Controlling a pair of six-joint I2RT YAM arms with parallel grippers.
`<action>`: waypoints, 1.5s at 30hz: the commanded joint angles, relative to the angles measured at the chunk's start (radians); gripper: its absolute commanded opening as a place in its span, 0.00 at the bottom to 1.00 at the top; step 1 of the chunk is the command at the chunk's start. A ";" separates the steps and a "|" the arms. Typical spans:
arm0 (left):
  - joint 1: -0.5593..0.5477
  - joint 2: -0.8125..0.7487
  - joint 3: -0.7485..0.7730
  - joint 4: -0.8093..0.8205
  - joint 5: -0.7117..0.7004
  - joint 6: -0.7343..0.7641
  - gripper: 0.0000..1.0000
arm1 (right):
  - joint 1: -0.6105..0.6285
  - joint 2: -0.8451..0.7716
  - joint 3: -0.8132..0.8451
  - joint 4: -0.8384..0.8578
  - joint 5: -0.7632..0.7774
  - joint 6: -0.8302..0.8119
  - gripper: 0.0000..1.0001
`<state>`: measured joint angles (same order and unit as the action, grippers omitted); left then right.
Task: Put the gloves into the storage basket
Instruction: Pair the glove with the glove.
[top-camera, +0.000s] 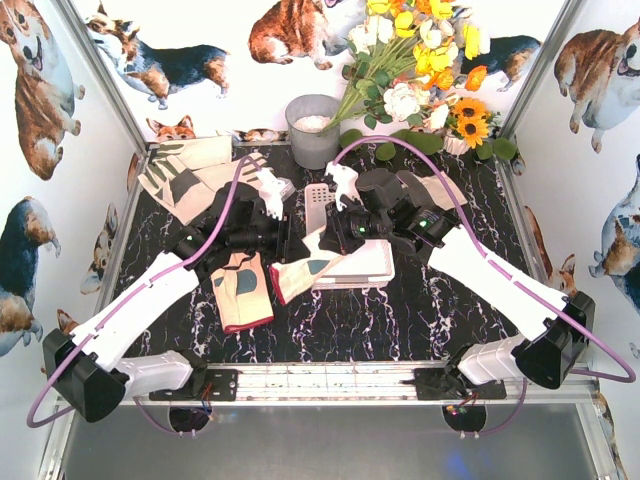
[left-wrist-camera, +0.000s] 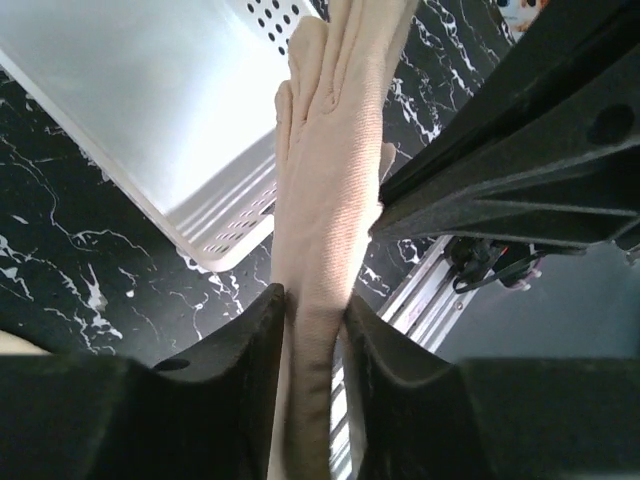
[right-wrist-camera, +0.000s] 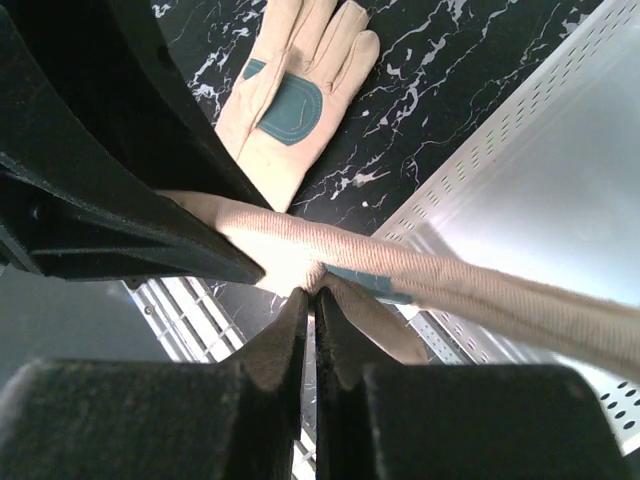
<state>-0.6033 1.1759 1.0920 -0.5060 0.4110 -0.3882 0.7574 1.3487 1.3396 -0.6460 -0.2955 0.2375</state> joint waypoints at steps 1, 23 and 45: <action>-0.007 -0.028 0.016 0.032 -0.051 -0.004 0.15 | 0.005 -0.032 0.026 0.082 0.050 0.010 0.00; -0.006 -0.121 -0.009 0.029 -0.253 -0.047 0.00 | -0.147 -0.169 -0.135 0.257 0.032 0.278 0.54; 0.043 -0.293 -0.122 0.496 -0.281 -0.419 0.00 | -0.256 -0.176 -0.454 1.028 -0.305 0.784 0.90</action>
<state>-0.5705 0.8997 0.9848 -0.1967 0.1184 -0.7166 0.5026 1.1698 0.8799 0.1291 -0.5243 0.9302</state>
